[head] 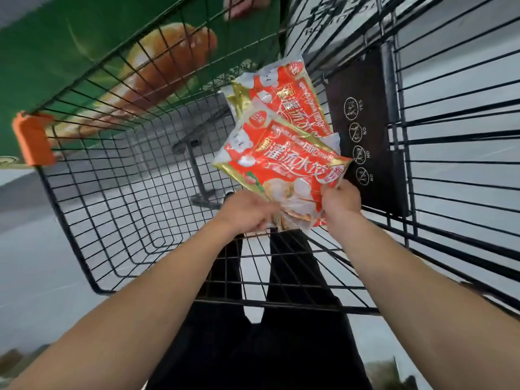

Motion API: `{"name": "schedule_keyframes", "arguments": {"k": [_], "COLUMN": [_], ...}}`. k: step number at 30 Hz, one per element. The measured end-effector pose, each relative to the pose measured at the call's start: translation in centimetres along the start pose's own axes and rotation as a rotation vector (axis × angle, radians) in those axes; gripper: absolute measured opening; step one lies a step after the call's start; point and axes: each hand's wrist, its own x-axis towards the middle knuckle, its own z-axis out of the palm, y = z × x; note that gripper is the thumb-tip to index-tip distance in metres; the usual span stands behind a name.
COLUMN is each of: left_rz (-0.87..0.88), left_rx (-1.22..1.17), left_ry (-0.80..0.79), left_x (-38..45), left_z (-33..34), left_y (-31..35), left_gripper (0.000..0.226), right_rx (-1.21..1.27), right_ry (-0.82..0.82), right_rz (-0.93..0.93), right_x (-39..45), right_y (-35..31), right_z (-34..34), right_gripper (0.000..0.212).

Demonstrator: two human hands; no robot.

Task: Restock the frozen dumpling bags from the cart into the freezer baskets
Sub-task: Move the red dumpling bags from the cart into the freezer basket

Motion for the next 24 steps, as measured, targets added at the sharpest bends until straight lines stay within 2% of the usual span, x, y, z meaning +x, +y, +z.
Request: {"name": "schedule_keyframes", "arguments": {"k": [3,4,5,8,12,14,16,19,24], "left_rz": [0.037,0.036,0.031,0.044,0.084,0.080,0.090,0.074,0.063], "left_rx": [-0.004,-0.036,-0.059,-0.141,-0.361,-0.426,-0.374,-0.379,-0.653], "left_ry": [0.459,0.530,0.534,0.399,0.198,0.144,0.130,0.090,0.024], "left_x": [1.9,3.0,4.2,7.6,9.2,8.8,7.7,4.8,-1.3], "left_z": [-2.2,-2.9,-3.6,-4.7,-5.6,-6.3,-7.1,-8.4,-10.9], "left_y": [-0.1,-0.1,0.1,0.8,1.4,0.8,-0.2,-2.4,-6.6], "left_gripper": [0.033,0.028,0.028,0.032,0.009,0.012,0.021,0.021,0.011], "right_rx": [-0.063,-0.063,-0.064,-0.063,-0.002,0.097,0.154,0.200,0.145], "right_ry": [0.039,0.043,0.045,0.056,0.063,0.064,0.075,0.099,0.111], "right_rz": [0.006,0.008,0.005,-0.002,0.038,0.081,0.094,0.035,-0.196], "right_x": [0.2,0.6,1.0,1.7,1.6,0.9,-0.2,-2.8,-8.8], "right_y": [0.1,0.3,0.6,1.3,1.8,1.8,1.6,1.1,-0.3], "right_z": [-1.5,-1.8,-1.8,-1.7,-2.0,-2.0,-1.8,-0.7,1.3], "right_gripper": [0.014,0.015,0.017,0.023,0.020,0.015,0.012,0.014,0.011]}}
